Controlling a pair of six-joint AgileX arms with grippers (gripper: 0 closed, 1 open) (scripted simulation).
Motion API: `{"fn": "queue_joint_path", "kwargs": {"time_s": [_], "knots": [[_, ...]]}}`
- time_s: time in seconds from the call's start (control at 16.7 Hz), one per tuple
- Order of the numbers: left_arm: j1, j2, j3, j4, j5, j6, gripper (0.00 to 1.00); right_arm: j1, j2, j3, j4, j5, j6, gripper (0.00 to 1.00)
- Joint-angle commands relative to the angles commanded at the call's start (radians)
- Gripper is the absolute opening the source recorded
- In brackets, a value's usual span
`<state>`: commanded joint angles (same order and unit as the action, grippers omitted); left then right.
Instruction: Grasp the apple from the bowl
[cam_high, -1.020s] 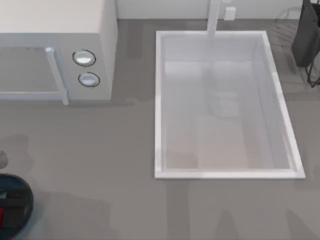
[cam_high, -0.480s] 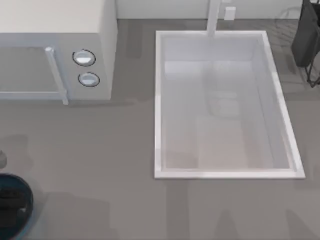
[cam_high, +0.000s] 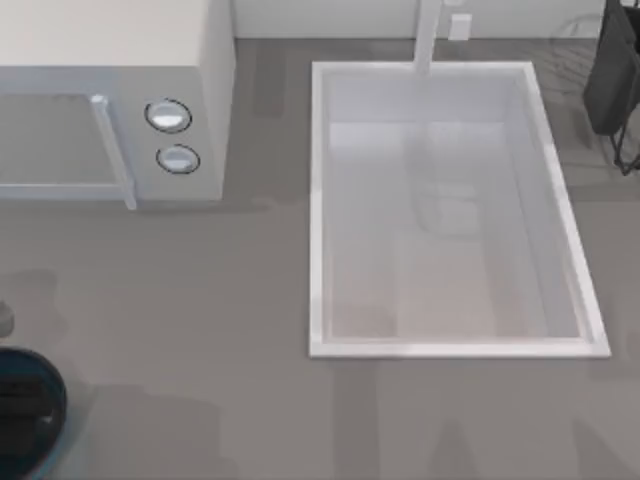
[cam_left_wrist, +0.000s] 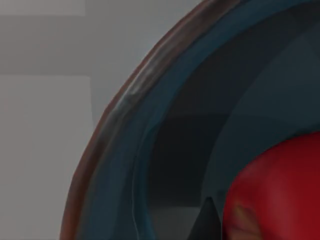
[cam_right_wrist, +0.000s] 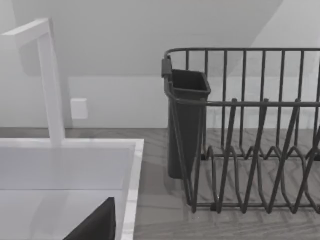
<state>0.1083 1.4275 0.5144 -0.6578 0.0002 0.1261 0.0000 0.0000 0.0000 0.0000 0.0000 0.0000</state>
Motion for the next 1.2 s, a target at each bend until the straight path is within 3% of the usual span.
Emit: {"fn": "queue_joint_path", "kwargs": {"time_s": [0.42, 0.96, 1.2], "knots": [[-0.006, -0.050, 0.162, -0.163, -0.016, -0.005, 0.00, 0.000, 0.000, 0.000, 0.000, 0.000, 0.000, 1.00], [-0.018, -0.063, 0.829, -0.865, -0.017, -0.017, 0.00, 0.000, 0.000, 0.000, 0.000, 0.000, 0.000, 1.00], [-0.023, -0.092, 1.020, -1.058, -0.017, -0.023, 0.00, 0.000, 0.000, 0.000, 0.000, 0.000, 0.000, 1.00]]}}
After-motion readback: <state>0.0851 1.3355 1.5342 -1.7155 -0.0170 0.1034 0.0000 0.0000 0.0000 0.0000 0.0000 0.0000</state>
